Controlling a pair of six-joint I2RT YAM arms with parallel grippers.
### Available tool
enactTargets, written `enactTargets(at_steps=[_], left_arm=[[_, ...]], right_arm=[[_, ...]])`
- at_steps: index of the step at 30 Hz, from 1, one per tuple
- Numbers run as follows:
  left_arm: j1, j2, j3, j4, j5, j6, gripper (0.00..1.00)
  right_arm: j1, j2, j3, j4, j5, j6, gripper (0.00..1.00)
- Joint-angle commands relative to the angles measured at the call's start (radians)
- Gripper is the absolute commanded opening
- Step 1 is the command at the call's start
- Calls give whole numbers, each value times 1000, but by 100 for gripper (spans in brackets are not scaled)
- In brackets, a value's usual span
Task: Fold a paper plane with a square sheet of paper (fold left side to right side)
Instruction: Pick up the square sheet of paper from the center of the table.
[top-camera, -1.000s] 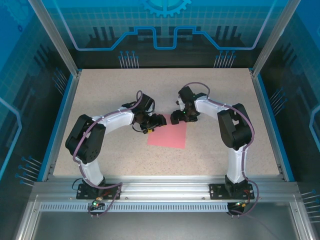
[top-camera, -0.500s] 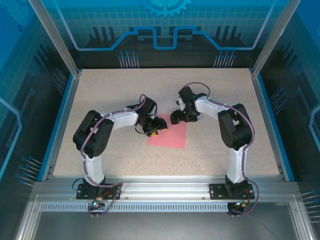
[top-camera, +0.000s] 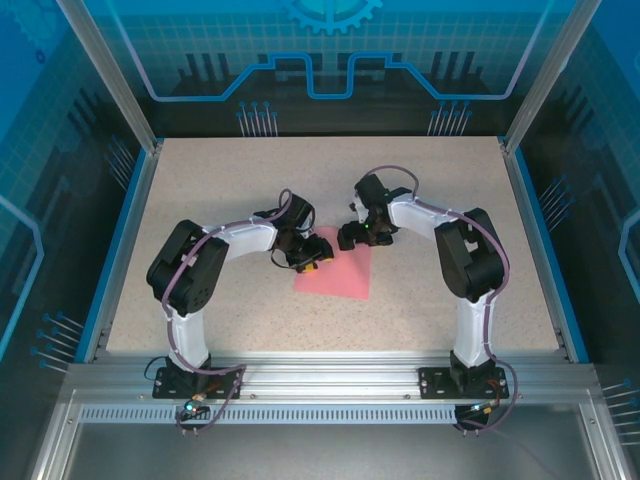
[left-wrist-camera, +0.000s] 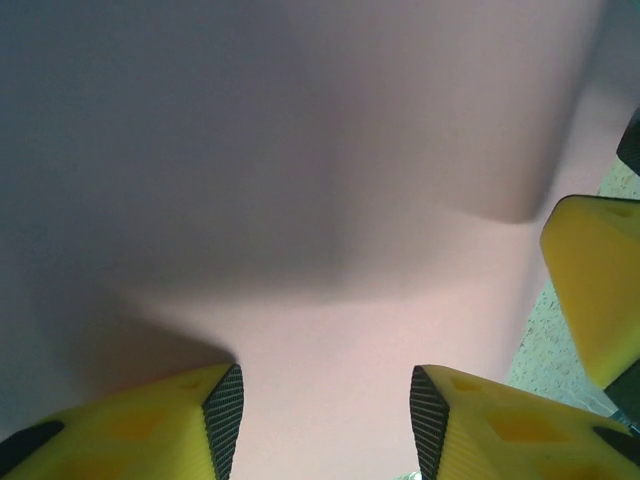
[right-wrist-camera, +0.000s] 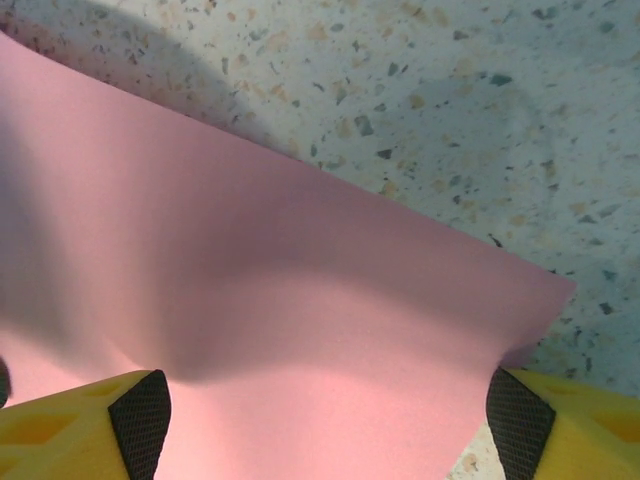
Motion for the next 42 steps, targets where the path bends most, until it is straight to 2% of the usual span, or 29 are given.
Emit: enactTargets(at_steps=[1, 6, 16, 24, 30, 39, 42], left_arm=[[-6, 12, -2, -20, -6, -2, 51], [-9, -26, -4, -14, -11, 10, 52], [-8, 9, 4, -17, -7, 16, 47], [-8, 11, 7, 7, 2, 16, 47], [-7, -6, 4, 28, 4, 21, 47], [37, -120, -39, 67, 1, 51, 54], [83, -186, -69, 82, 9, 78, 58]], right_arm=[[18, -29, -28, -16, -72, 26, 87], [15, -30, -20, -29, -49, 19, 88], [24, -6, -18, -19, -134, 30, 88], [34, 0, -24, -15, -176, 32, 79], [32, 5, -22, -20, -200, 24, 64], [0, -33, -56, 34, -288, 24, 32], [-24, -75, -90, 77, -328, 22, 29]])
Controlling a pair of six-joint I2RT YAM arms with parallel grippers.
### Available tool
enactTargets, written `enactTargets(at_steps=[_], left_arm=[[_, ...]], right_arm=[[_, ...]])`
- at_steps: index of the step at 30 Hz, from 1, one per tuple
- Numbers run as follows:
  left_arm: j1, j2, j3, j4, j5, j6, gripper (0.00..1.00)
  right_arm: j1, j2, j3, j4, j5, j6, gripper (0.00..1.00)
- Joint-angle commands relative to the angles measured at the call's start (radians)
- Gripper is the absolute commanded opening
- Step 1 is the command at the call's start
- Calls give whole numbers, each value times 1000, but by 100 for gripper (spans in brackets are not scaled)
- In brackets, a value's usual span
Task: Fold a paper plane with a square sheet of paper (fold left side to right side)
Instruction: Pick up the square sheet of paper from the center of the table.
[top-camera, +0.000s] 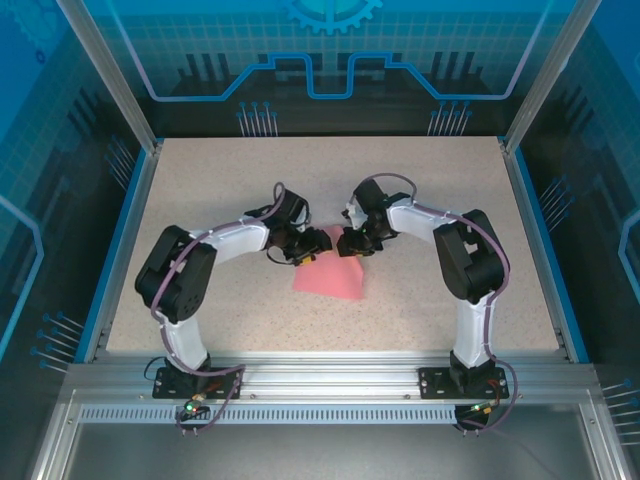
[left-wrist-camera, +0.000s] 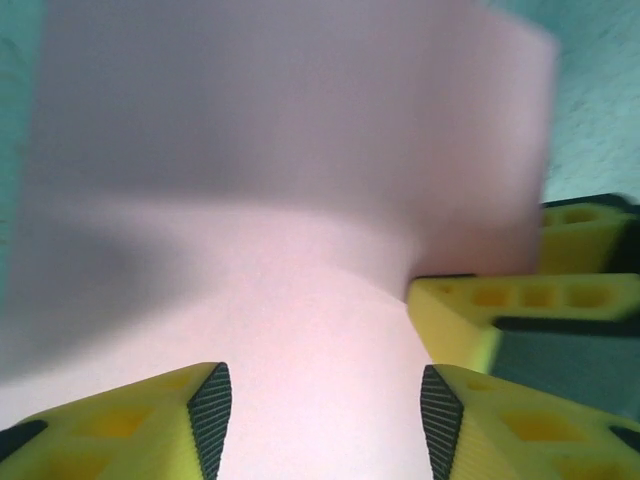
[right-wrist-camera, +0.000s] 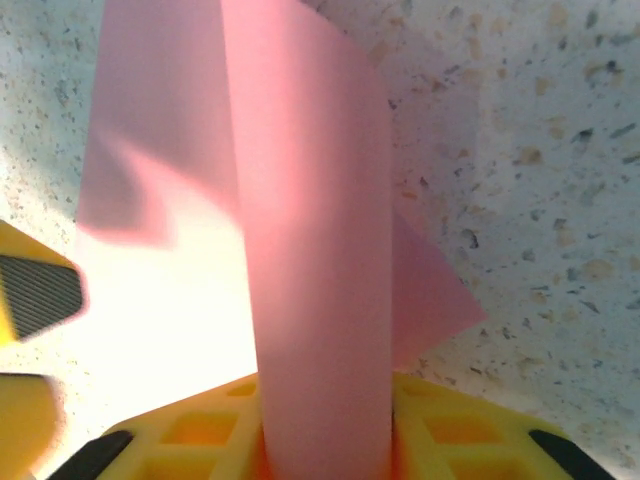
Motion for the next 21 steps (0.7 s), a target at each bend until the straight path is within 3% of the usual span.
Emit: enactTargets(at_steps=[1, 11, 21], left_arm=[[64, -106, -43, 37, 18, 54, 58], [239, -331, -171, 321, 254, 139, 73], [248, -392, -77, 494, 508, 289, 84]], right_arm=[[-41, -79, -47, 56, -91, -6, 29], [-195, -306, -171, 181, -339, -120, 26], [-284, -582, -111, 58, -474, -299, 25]])
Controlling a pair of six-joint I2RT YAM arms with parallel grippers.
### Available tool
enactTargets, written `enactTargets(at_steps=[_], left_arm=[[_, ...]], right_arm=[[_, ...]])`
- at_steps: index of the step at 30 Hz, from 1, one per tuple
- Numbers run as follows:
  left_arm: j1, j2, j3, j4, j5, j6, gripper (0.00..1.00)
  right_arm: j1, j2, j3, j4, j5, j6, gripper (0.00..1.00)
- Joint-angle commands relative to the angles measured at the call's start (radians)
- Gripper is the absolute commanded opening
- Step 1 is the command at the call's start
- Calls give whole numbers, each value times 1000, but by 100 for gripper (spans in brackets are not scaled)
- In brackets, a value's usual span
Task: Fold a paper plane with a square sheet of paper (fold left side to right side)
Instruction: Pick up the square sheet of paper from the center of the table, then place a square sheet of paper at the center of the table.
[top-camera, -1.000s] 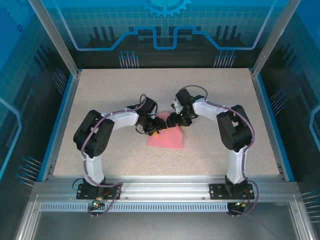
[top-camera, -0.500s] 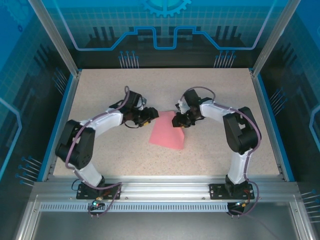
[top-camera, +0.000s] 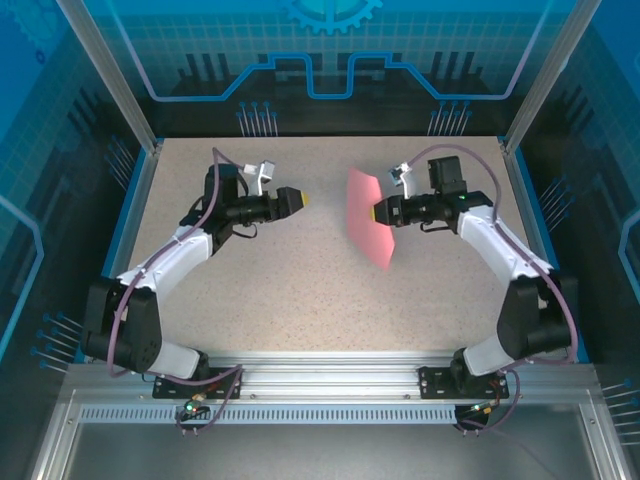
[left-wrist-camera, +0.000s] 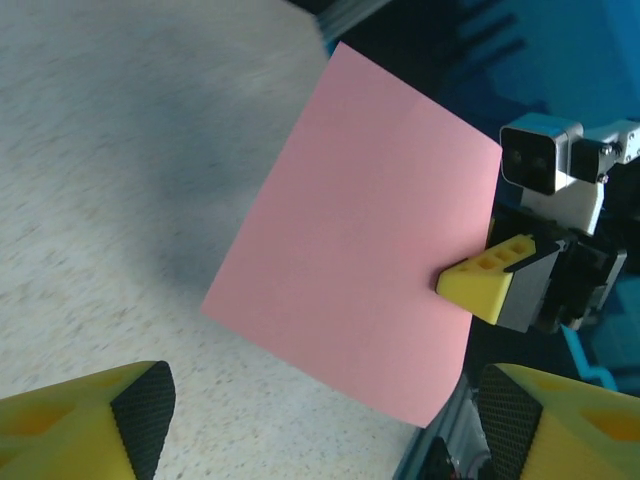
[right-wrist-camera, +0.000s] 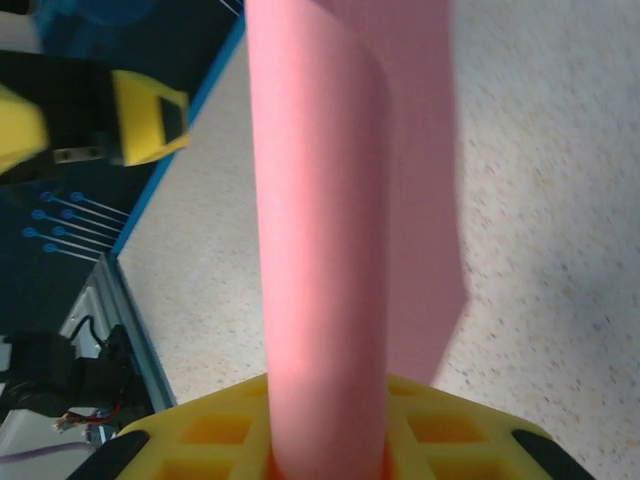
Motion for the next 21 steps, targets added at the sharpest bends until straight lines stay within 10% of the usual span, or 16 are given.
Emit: enactTargets(at_steps=[1, 21], left_arm=[[5, -24, 73, 102, 167, 97, 84], [-124, 23, 339, -108, 363, 352, 86]], right_arm=[[-7, -96, 61, -82, -100, -114, 25], [41, -216, 216, -256, -320, -264, 24]])
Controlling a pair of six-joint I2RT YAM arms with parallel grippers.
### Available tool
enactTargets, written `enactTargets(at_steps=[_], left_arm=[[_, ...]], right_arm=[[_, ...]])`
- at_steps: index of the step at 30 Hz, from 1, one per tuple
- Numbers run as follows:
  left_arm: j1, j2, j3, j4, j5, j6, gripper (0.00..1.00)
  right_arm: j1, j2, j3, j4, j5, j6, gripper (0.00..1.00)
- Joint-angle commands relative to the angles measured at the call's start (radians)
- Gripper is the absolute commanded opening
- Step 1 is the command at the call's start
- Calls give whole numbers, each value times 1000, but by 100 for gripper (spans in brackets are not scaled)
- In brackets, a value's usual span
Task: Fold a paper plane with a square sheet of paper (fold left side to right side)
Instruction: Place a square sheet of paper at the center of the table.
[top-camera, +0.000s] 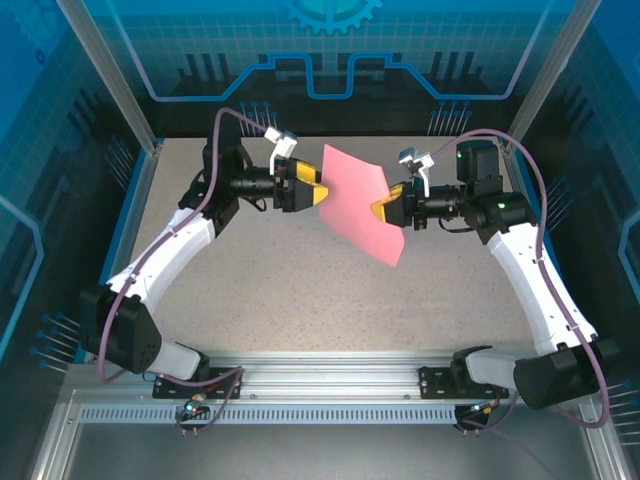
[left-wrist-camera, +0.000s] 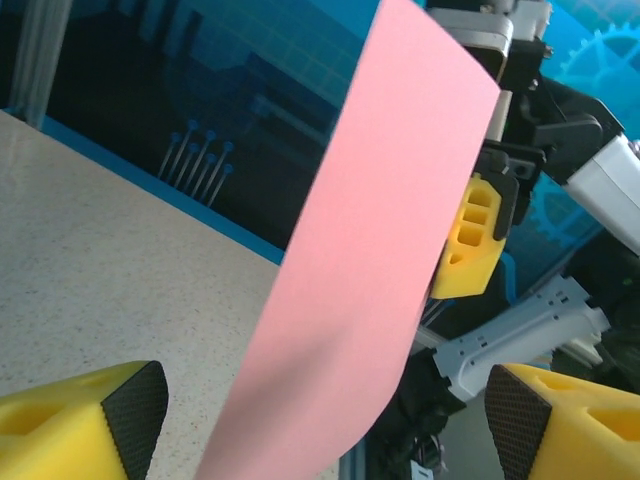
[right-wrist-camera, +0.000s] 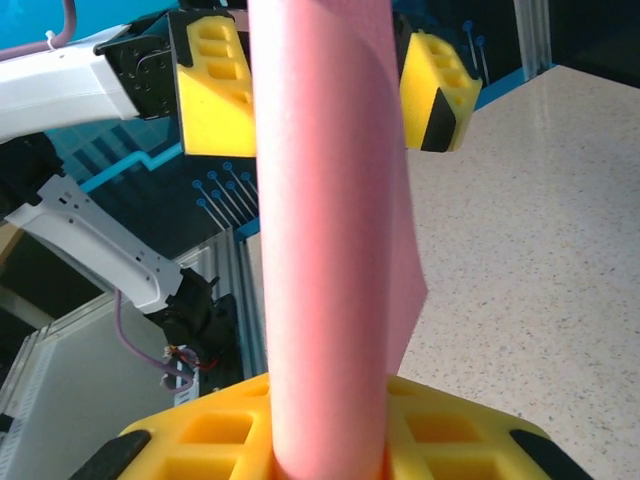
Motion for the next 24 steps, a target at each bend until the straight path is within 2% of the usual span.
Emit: enactTargets(at_steps=[1, 3, 5, 10, 13, 14, 16, 20, 22, 24], left_arm=[[-19, 17, 54, -112, 35, 109, 86], [-19, 26, 63, -114, 46, 105, 84], [-25, 31, 72, -119, 57, 105, 76], [-27, 23, 70, -159, 30, 132, 34], [-29, 24, 57, -164, 13, 127, 13], [-29, 25, 50, -163, 3, 121, 10], [-31, 29, 30, -167, -26, 105, 5], [-31, 51, -23, -202, -117, 48, 4], [-30, 72, -66, -199, -156, 1, 4], [-33, 95, -113, -180, -194, -48, 5]], right_arm=[[16, 16, 40, -49, -70, -39, 24], [18, 17, 40, -49, -50, -39, 24], [18, 19, 39, -53, -14, -37, 25], [6, 10, 27, -35, 87, -4, 27], [-8, 0, 15, -21, 165, 25, 35], [-12, -6, 10, -17, 197, 35, 39], [-22, -21, -12, -8, 298, 63, 48], [-59, -65, -70, -2, 582, 146, 74], [-95, -81, -101, 0, 651, 190, 84], [-123, -92, -141, 4, 682, 236, 88]])
